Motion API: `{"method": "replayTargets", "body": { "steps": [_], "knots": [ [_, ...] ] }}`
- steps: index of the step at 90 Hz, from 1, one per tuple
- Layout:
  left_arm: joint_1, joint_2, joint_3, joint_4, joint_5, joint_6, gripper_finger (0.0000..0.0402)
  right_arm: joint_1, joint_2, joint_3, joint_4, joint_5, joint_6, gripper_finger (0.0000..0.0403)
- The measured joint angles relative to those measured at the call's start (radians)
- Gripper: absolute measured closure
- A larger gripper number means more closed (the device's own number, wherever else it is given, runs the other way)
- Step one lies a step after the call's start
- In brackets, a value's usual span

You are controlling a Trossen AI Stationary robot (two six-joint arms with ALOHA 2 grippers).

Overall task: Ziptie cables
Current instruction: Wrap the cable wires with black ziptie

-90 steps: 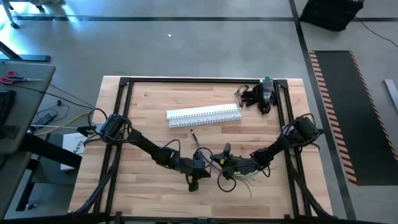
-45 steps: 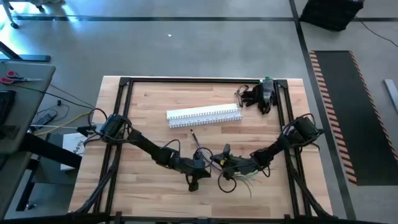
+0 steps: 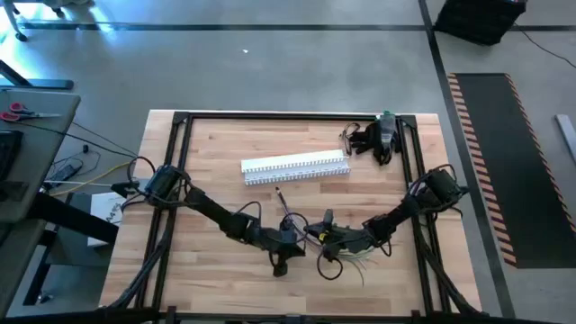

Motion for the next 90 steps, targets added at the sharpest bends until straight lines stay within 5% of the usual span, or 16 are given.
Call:
{"method": "replayTargets", "body": {
  "steps": [90],
  "knots": [
    [0.002,0.000,0.000,-0.001,0.002,0.000,0.0402,-0.004,-0.001,0.004,-0.017,0.004,0.022,0.0403]
  ]
}}
